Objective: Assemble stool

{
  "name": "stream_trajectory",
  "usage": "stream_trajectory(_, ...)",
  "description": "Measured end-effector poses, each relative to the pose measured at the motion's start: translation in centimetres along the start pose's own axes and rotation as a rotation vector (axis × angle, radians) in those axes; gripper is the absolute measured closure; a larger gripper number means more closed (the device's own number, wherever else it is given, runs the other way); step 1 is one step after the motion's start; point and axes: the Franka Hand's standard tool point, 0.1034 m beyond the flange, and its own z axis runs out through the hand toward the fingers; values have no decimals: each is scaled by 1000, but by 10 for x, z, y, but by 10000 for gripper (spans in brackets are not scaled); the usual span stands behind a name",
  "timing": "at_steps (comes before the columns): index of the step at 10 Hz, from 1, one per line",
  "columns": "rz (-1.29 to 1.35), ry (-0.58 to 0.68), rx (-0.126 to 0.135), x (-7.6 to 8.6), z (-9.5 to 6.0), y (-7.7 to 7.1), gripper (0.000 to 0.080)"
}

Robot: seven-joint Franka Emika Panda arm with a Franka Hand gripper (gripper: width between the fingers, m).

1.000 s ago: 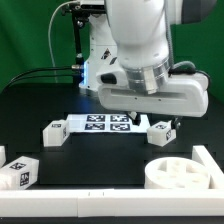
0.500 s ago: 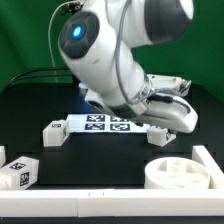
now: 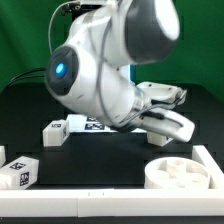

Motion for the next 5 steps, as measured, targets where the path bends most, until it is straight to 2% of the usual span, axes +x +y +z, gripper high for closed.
stream_trajectory(3,4,-13,-2,3,2,1,150)
stream_trajectory(4,5,-15,-3,3,3,2,299)
stream_trajectory(5,6,-15,-3,3,3,2,299)
